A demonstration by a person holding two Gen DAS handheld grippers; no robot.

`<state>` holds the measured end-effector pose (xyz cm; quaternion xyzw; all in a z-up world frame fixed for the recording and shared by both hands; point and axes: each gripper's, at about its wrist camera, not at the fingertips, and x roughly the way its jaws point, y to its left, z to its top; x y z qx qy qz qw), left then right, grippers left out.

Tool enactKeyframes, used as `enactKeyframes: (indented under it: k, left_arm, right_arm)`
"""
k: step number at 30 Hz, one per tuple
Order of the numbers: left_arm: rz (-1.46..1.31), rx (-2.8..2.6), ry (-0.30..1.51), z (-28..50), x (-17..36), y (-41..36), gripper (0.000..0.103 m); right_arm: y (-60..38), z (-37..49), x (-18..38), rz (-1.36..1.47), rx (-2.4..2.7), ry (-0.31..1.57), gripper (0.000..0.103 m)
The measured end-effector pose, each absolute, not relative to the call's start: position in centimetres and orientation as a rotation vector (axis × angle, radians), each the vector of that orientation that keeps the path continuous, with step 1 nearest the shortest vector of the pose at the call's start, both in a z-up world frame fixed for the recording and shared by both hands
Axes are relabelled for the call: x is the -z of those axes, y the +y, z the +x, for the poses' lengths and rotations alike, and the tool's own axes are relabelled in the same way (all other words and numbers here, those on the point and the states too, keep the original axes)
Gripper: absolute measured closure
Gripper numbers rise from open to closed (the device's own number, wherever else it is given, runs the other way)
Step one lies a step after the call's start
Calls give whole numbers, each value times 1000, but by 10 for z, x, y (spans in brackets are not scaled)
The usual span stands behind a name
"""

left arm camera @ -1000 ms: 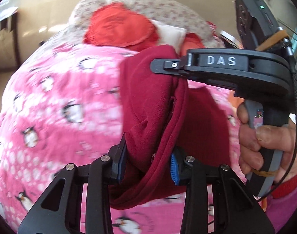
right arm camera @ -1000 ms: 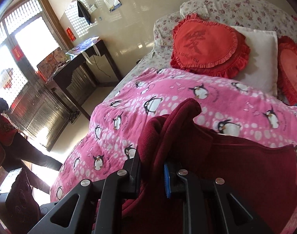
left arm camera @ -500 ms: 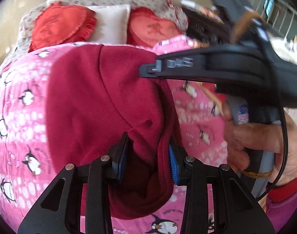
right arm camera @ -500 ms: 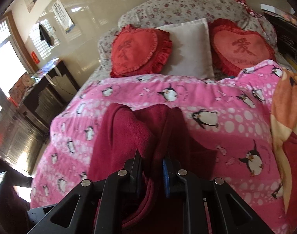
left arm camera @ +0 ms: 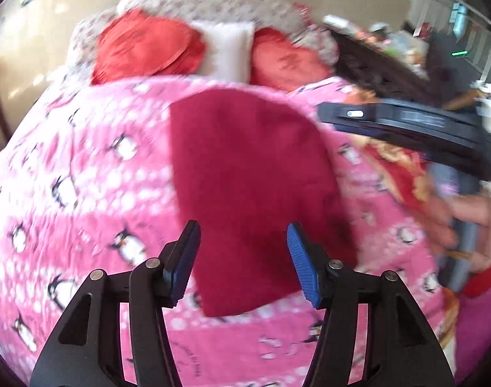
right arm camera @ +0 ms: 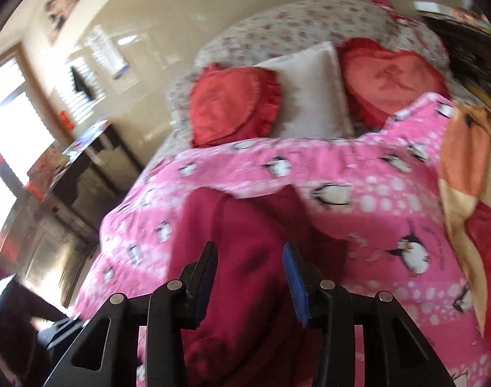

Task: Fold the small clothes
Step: 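Release the shirt from both tools and lay the fold flat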

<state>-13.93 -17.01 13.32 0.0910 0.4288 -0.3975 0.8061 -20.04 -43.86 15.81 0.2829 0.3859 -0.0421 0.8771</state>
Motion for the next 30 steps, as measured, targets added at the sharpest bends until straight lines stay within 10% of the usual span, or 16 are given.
enactKeyframes:
  k: [30]
  left_arm:
    - [212,743,1044,-157,-95,-157,46]
  right_arm:
    - [-382,-250,-81,468,174,1066,60]
